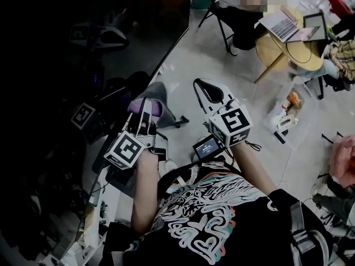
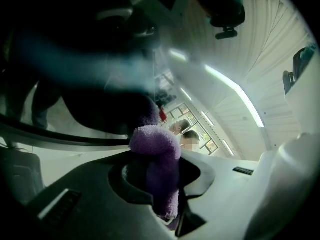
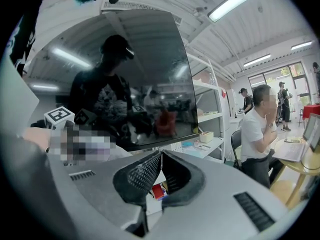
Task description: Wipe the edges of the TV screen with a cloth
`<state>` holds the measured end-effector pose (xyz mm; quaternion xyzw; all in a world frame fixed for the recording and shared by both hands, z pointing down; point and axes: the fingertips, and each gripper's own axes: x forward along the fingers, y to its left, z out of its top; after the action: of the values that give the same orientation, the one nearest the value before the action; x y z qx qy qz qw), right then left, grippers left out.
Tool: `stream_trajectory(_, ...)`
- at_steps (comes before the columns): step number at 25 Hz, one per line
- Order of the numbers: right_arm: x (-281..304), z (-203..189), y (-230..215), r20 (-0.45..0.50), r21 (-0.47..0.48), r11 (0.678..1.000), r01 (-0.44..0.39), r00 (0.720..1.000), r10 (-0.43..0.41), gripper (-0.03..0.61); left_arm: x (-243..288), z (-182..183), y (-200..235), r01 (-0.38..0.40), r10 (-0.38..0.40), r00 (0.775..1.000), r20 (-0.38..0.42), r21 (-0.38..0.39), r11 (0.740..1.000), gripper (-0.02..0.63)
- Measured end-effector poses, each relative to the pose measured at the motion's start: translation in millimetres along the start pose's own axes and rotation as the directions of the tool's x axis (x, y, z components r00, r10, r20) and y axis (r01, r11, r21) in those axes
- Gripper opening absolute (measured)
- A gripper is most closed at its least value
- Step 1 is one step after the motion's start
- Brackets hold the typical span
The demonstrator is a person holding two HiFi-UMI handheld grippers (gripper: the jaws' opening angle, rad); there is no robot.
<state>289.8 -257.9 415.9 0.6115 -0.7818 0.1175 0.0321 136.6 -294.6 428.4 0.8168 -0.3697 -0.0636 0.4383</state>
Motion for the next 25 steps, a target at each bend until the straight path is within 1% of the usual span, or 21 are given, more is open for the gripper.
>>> stream_trajectory(7,-1,2,-23,0.001,0.006,1.000,-0.013,1.000,0.013,0.031,21,0,-5,-0.009,0.009,1.000,0.019,-0.004,1.000,0.104)
stream_trajectory(12,-9,1,-40,0.002,0.006,1.000,-0.005,1.000,0.005,0.031,33,0,-5,-0.015,0.015,0.999,0.032,-0.007,1.000,0.104)
stream_trajectory(18,-28,1,-59,0.009,-0.002,1.000,0.024,1.000,-0.024,0.031,45,-5,-9,0.001,-0.001,0.999,0.042,-0.007,1.000,0.104)
stream_trajectory(22,-38,-3,-70,0.014,-0.003,0.999,0.050,0.999,-0.050,0.031,51,-7,-10,-0.002,0.002,0.999,0.043,-0.007,1.000,0.104)
stream_trajectory(25,-42,2,-88,0.015,0.002,0.998,0.065,0.998,-0.065,0.031,66,-7,-17,-0.010,0.011,0.999,0.043,-0.012,1.000,0.104)
